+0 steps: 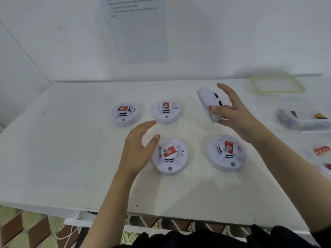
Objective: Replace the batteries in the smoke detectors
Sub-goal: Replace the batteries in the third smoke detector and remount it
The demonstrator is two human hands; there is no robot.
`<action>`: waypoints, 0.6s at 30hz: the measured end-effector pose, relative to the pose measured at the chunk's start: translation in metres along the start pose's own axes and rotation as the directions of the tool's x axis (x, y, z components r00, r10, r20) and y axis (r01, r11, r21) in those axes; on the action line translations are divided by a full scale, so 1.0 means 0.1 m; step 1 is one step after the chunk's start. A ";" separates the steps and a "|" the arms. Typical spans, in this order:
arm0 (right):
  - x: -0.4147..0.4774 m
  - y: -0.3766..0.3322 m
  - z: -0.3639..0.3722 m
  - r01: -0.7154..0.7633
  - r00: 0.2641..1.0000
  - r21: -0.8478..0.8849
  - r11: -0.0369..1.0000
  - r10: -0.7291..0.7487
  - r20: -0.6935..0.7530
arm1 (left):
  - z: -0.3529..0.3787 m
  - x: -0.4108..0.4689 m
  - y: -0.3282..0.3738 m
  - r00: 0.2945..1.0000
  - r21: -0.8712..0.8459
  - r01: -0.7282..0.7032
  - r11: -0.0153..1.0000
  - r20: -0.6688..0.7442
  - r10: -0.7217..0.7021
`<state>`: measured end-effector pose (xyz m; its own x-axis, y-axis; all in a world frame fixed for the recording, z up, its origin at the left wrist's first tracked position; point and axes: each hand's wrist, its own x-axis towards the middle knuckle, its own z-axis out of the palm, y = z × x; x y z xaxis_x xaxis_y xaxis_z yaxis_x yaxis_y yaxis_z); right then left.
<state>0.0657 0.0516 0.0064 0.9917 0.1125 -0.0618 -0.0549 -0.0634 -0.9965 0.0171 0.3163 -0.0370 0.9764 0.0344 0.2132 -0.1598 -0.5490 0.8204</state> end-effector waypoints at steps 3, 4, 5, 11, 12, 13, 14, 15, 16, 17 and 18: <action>-0.19 -0.06 0.04 0.005 0.989 0.293 0.956 -0.048 0.140 | 0.10 0.02 0.35 0.992 -0.117 -0.082 0.990 0.085 0.092; -0.24 -0.07 0.06 -0.001 0.980 0.384 0.923 -0.075 0.183 | 0.13 0.02 0.46 0.983 -0.144 -0.100 0.984 0.142 0.121; -0.30 -0.08 0.08 -0.007 0.971 0.465 0.885 -0.105 0.216 | 0.18 0.01 0.57 0.968 -0.172 -0.112 0.979 0.202 0.147; -0.64 -0.07 0.11 0.055 0.965 0.517 0.854 -0.179 0.192 | 0.50 -0.03 0.93 0.939 -0.279 -0.149 0.949 0.260 0.224; -0.68 -0.06 0.09 0.078 0.966 0.494 0.866 -0.189 0.179 | 0.53 -0.04 0.94 0.949 -0.297 -0.142 0.944 0.231 0.216; -0.71 -0.05 0.07 0.100 0.966 0.473 0.876 -0.199 0.166 | 0.56 -0.05 0.95 0.955 -0.317 -0.139 0.938 0.209 0.212; -0.74 -0.04 0.03 0.116 0.967 0.454 0.884 -0.204 0.151 | 0.58 -0.05 0.95 0.956 -0.329 -0.143 0.933 0.197 0.216; -0.78 -0.02 -0.02 0.128 0.968 0.436 0.891 -0.207 0.138 | 0.59 -0.07 0.94 0.956 -0.330 -0.153 0.932 0.189 0.224; -0.82 -0.01 -0.07 0.137 0.970 0.419 0.898 -0.208 0.128 | 0.61 -0.09 0.94 0.956 -0.323 -0.162 0.932 0.185 0.230; -0.85 -0.01 -0.13 0.140 0.971 0.404 0.904 -0.206 0.125 | 0.62 -0.11 0.94 0.955 -0.313 -0.170 0.934 0.183 0.235; -0.89 0.00 -0.18 0.135 0.972 0.392 0.910 -0.198 0.124 | 0.64 -0.13 0.95 0.953 -0.306 -0.178 0.935 0.184 0.241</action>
<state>-0.0204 0.0241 0.0124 0.9607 0.2453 0.1296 0.0382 0.3457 -0.9375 -0.0011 0.2102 0.0046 0.9186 -0.2534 0.3033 -0.3673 -0.2642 0.8918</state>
